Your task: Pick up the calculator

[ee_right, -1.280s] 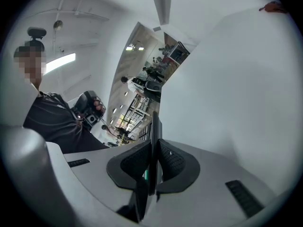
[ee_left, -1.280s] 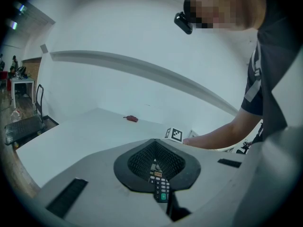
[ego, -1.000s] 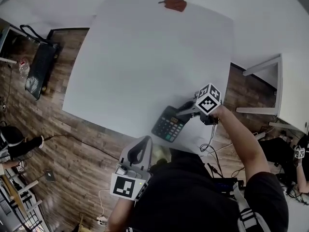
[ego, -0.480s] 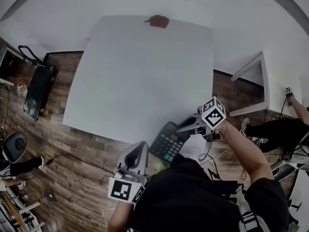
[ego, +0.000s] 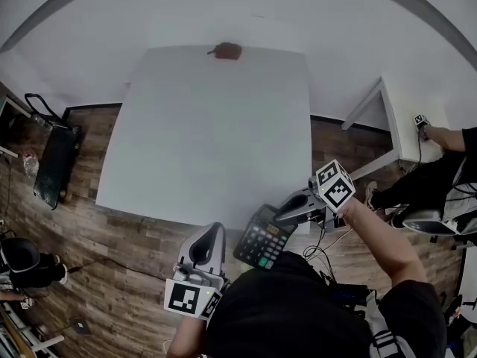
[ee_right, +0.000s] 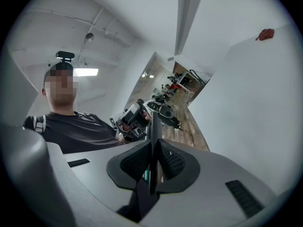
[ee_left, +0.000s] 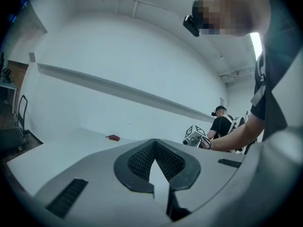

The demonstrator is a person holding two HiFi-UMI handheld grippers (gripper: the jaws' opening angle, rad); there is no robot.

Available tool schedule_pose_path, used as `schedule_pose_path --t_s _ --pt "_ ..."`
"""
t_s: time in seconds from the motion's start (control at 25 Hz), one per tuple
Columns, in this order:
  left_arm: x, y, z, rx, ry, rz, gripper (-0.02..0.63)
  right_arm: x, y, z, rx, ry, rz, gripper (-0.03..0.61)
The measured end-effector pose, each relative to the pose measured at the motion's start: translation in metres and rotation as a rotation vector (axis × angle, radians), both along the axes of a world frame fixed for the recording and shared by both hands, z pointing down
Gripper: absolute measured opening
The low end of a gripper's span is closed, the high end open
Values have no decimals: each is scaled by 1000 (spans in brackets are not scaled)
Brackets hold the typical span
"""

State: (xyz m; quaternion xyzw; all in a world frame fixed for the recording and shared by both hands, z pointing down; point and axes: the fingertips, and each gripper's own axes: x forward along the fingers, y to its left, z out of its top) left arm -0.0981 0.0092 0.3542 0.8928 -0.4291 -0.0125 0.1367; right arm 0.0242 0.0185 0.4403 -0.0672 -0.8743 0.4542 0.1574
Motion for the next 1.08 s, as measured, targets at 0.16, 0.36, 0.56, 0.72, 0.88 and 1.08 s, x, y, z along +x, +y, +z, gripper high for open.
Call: schedule_pose_path --t_s 0.16,0.36,0.56,0.72,0.88,1.08 --pt "1 12 -3 13 14 18 8 2 19 -7 3 -16 25 52" --pt "1 20 -5 25 21 28 8 2 35 -15 0 -36 44 52" --pt "0 26 -7 32 18 41 6 -3 47 -19 11 -51 58 52" --pt "0 28 -8 35 17 50 8 -4 51 -20 11 -63 76 52" --pt "-3 28 -8 37 18 52 6 -8 52 -18 4 -68 83 52" --pt "-1 29 -8 34 15 59 8 -7 54 -18 -5 -65 87 52"
